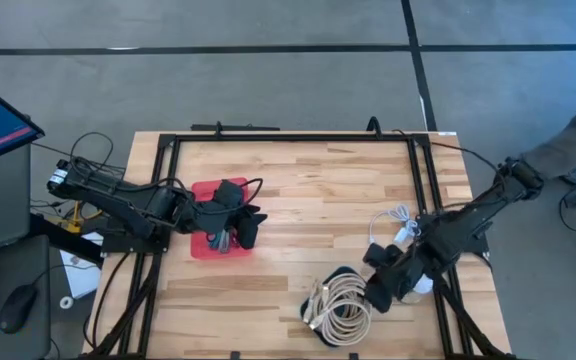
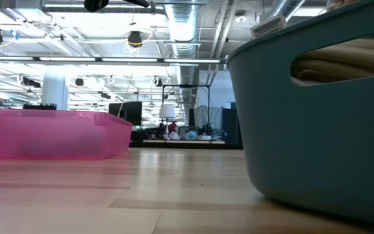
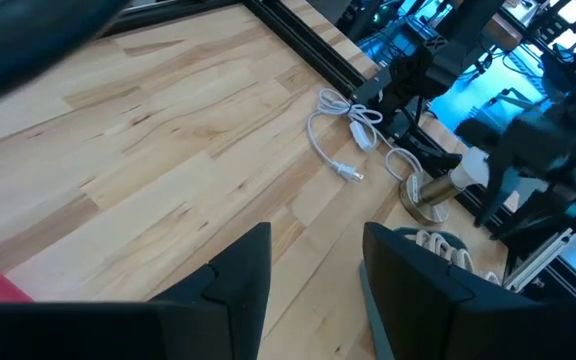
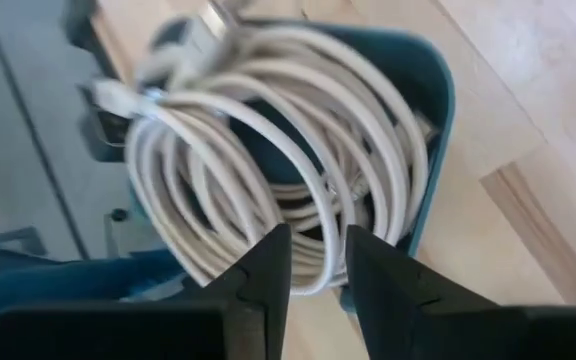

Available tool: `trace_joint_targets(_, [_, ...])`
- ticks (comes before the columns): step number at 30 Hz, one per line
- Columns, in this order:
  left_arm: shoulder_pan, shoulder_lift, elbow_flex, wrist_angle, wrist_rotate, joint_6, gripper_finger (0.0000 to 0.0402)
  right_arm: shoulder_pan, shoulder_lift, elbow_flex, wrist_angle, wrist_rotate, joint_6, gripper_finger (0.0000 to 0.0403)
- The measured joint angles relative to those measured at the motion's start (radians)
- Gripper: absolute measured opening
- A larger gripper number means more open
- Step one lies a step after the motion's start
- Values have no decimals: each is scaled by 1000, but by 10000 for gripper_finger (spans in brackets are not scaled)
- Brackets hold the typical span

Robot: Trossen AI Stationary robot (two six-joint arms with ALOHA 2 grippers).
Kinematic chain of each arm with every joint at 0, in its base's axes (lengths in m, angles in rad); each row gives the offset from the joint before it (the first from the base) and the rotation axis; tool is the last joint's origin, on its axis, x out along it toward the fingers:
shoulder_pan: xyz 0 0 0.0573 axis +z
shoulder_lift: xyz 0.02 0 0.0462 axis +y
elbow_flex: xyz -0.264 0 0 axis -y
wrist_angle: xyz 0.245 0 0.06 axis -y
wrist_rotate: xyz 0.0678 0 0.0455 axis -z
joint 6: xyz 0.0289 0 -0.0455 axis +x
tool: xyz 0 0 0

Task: Pick & Place USB Port
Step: Return to Home Position

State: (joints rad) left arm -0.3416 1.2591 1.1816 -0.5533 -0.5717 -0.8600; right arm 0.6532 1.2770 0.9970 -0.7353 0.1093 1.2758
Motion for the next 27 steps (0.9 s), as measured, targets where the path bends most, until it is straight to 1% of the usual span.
trace_joint_targets(4, [0,0,0,-3,0,0,159,-16,-94,0,6,8,-22,87])
trace_joint_targets(7, [0,0,0,-5,0,0,159,-23,-176,0,38,44,-72,82])
trace_joint_targets(11, [0,0,0,-3,0,11,159,-26,-275,0,157,129,-239,76])
trace_joint_targets(16, [-6,0,0,63,1,154,145,-26,-369,0,400,235,-561,75])
trace_joint_targets(20, [-14,-14,0,157,41,328,126,-26,-413,0,560,271,-822,75])
trace_joint_targets(23, [-28,-41,0,196,64,430,110,-26,-436,0,602,283,-923,75])
trace_joint_targets(27, [-50,-93,0,196,67,490,90,-26,-462,0,567,291,-992,75])
